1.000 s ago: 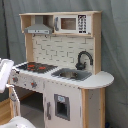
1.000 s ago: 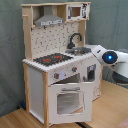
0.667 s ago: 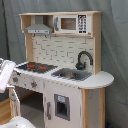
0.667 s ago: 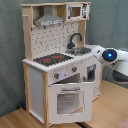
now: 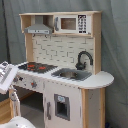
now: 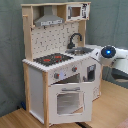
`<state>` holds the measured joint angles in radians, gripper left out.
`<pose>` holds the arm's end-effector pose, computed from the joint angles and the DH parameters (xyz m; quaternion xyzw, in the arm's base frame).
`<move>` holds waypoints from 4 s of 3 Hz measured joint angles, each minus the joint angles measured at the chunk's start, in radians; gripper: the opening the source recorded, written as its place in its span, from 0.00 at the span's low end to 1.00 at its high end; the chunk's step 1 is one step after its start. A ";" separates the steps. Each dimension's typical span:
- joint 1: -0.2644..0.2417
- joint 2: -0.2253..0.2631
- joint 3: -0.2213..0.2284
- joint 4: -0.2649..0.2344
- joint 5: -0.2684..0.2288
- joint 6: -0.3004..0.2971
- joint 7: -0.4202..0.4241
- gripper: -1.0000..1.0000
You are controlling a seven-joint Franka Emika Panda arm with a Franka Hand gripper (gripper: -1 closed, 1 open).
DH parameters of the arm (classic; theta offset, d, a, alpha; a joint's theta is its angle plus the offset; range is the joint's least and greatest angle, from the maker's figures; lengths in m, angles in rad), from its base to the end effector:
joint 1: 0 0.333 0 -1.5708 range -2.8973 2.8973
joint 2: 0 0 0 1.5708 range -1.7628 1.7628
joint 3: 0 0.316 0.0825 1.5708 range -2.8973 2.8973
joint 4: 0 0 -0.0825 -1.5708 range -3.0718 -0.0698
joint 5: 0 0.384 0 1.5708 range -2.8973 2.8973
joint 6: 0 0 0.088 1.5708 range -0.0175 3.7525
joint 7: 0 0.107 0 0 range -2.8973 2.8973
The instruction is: Play with the kitchen
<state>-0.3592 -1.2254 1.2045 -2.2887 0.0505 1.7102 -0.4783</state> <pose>0.2047 0.3650 0.4735 0.7709 0.4016 0.0603 0.4908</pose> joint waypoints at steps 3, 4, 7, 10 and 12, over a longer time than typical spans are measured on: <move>-0.003 0.058 0.001 -0.074 0.175 0.063 -0.273 1.00; -0.009 0.074 0.001 -0.090 0.227 0.098 -0.360 1.00; -0.101 0.148 0.013 -0.094 0.346 0.273 -0.624 1.00; -0.220 0.265 0.111 -0.094 0.449 0.443 -0.782 1.00; -0.275 0.384 0.197 -0.094 0.487 0.580 -0.824 1.00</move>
<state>-0.6341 -0.8419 1.4017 -2.3830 0.5375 2.2903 -1.3027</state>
